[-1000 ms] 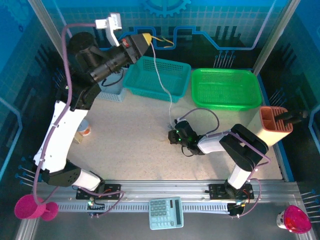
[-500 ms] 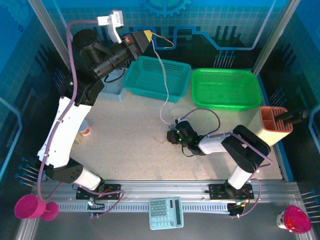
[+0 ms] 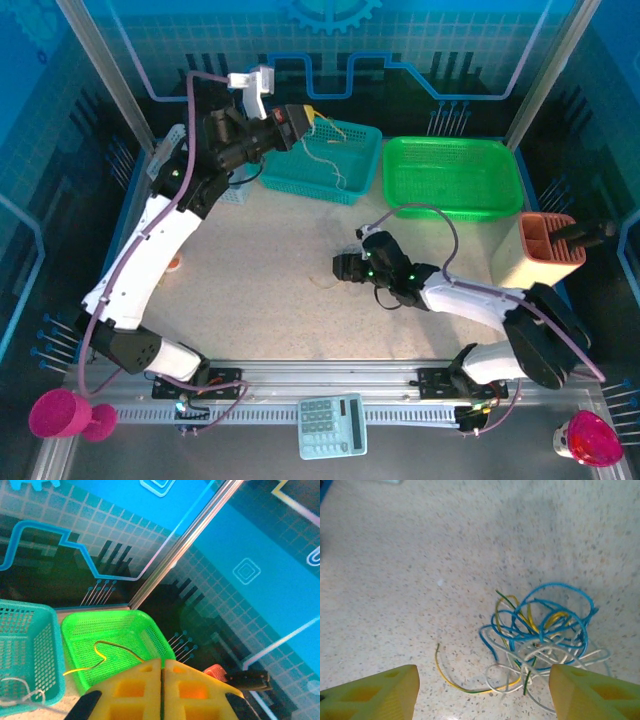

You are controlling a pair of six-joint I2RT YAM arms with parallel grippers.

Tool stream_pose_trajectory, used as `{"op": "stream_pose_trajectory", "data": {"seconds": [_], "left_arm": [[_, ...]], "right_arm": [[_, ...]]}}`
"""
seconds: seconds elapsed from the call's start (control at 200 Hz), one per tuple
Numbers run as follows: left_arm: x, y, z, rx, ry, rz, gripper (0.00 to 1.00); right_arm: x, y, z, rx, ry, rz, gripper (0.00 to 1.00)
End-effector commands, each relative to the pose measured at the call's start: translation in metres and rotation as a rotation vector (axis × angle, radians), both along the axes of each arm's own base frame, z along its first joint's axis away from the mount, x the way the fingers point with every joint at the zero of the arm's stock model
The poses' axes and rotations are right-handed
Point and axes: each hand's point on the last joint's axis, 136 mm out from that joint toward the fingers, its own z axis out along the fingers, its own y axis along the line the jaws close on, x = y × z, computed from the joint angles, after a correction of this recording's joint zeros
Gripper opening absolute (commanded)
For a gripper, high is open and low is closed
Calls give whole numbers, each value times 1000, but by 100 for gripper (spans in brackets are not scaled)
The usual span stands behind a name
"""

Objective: Untangle the cables

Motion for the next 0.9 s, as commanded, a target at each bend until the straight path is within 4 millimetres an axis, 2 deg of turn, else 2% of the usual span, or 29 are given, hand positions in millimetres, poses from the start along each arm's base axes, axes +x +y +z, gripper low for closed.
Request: {"op": "stream_pose_trajectory", "data": {"seconds": [0.0,0.125,0.305,0.375,0.42,0.44,0.51,0.665,0.895], "left_arm": [[-19,8,28,-25,-113,-23,0],[-22,5,18,-25,-93,-50,0],[-28,2,6,-38,-64,-83,0],[-31,1,3,-41,-56,-96,0],[-33,0,1,-42,-52,-106,0],[-34,-1,1,-43,-49,-111,0],[-37,-2,-1,-44,-42,-126,0],[-44,-3,-4,-48,-30,-154,0],[-55,-6,-3,-78,-11,-198,0]], "right_arm": [[-7,-13,19,-65,-22,17,70],[-9,-25,55,-57,-97,10,69],[-9,-37,120,-24,-232,14,69],[-9,-38,146,-8,-295,29,69],[-9,-39,154,-12,-320,44,70],[-8,-37,171,6,-354,47,70],[-5,-36,193,14,-410,63,72],[3,-29,227,11,-496,102,75],[33,-23,245,24,-525,95,76]]}}
